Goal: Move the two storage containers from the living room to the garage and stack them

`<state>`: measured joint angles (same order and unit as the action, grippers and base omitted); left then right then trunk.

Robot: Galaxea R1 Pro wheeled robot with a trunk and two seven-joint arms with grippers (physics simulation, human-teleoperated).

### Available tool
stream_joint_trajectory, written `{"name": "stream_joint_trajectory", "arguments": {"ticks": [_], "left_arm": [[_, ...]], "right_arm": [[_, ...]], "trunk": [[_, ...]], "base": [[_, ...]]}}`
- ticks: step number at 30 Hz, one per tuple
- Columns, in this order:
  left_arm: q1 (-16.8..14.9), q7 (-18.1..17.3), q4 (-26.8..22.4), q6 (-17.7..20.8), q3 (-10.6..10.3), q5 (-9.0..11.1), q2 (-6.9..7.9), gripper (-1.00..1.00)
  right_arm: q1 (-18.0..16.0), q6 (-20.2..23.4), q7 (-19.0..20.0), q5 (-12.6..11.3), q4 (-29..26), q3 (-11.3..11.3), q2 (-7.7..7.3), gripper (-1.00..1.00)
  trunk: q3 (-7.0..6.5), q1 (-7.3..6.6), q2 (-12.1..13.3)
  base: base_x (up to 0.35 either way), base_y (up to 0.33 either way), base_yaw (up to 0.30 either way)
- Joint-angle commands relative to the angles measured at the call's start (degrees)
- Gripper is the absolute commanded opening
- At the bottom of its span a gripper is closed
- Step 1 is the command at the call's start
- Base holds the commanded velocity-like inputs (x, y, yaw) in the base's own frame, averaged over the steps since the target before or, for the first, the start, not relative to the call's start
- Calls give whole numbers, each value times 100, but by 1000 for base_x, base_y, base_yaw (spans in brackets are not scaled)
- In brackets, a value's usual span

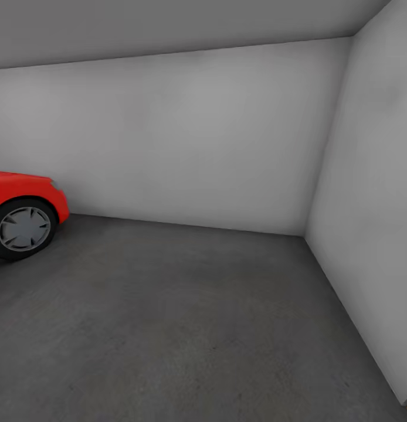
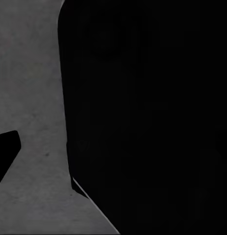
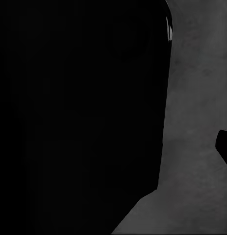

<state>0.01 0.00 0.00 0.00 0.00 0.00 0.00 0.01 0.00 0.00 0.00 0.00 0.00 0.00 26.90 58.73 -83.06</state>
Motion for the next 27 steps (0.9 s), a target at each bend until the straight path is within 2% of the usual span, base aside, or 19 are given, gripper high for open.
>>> {"name": "stream_joint_trajectory", "arguments": {"ticks": [1, 7, 15, 27], "left_arm": [[-9, 9, -33, -6, -9, 2, 25, 100], [-9, 9, -100, -9, -9, 7, 51, 100], [-9, 9, -140, -9, -9, 9, 61, 100], [-9, 9, -141, -9, -9, 9, 62, 100]], "right_arm": [[4, -33, -16, -33, -9, 33, 19, 100], [-7, -54, -10, 2, -9, 227, 25, 100], [-9, -95, 8, -203, -8, 485, 28, 100], [-9, -112, 9, -186, -4, 872, 21, 100]], "trunk": [[3, 0, -2], [3, 0, -2], [3, 0, -2], [3, 0, -2]], "base": [[0, 0, 0], [0, 0, 0], [0, 0, 0], [0, 0, 0]]}}
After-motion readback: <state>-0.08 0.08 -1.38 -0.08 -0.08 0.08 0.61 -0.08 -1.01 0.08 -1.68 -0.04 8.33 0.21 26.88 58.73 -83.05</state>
